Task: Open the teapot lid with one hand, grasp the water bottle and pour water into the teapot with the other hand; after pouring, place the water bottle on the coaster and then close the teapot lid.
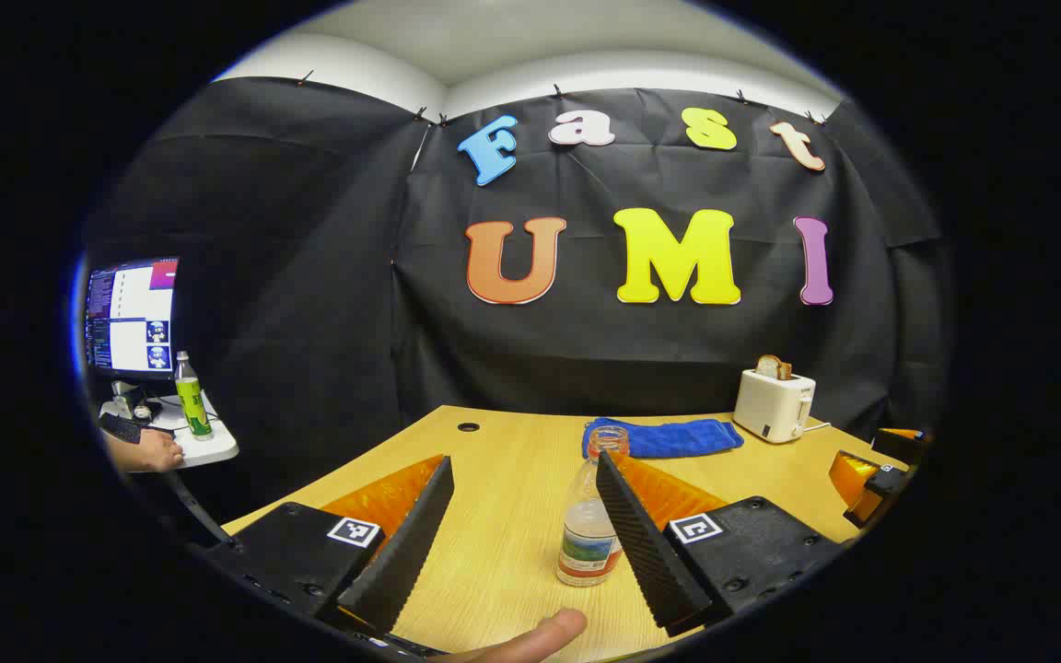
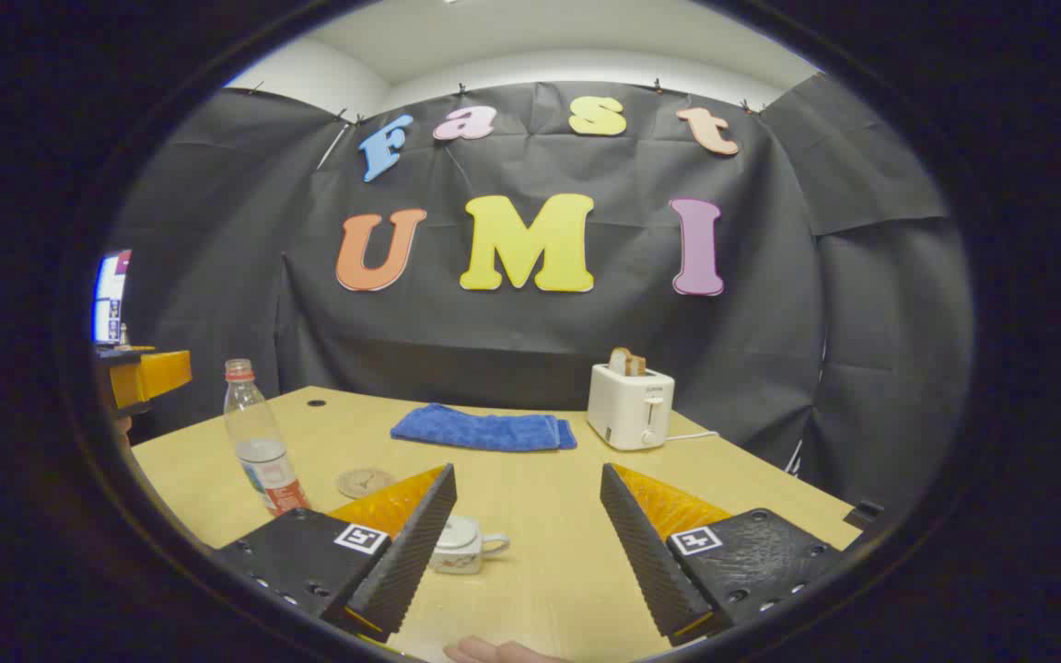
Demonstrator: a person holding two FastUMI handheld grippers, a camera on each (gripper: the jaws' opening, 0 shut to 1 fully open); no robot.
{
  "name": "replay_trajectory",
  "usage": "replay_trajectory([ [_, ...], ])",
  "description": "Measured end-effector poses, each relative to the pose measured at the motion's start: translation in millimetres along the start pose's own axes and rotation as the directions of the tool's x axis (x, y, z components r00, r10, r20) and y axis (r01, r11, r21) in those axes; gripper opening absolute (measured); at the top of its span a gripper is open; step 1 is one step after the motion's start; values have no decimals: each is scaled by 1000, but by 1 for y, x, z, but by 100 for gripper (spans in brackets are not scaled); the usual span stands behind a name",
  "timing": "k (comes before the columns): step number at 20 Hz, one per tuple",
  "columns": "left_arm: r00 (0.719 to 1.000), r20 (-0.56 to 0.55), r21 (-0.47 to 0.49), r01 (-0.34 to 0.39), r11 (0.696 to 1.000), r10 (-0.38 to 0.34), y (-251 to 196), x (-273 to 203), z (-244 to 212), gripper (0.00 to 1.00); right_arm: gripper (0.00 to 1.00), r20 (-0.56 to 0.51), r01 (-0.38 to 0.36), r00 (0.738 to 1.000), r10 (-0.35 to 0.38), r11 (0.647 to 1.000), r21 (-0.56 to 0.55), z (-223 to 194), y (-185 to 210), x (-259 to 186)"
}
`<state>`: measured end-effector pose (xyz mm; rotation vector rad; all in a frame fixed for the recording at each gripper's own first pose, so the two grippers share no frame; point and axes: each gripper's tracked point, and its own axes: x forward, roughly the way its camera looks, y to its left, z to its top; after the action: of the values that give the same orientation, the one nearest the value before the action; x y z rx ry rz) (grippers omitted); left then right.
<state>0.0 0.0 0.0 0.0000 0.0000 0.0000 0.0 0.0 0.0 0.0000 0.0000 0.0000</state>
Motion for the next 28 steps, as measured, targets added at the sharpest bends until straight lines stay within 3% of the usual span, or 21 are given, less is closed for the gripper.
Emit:
replay_trajectory([
  [15, 999, -33, 42, 7, 999, -6, -10, 6, -13, 98, 95, -24, -10, 1000, 9, 1000, -14, -16, 5, 10],
  [24, 999, -43, 64, 20, 998, -17, -19, 11, -21, 98, 94, -45, -77, 996, 75, 996, -34, -47, 45, 45],
  [25, 999, -42, 69, 20, 997, -17, -18, 11, -22, 98, 98, -45, -89, 995, 88, 996, -25, -49, 51, 50],
  [28, 999, -42, 69, 17, 997, -14, -16, 13, -23, 98, 93, -65, -103, 993, 102, 995, -16, -59, 62, 61],
])
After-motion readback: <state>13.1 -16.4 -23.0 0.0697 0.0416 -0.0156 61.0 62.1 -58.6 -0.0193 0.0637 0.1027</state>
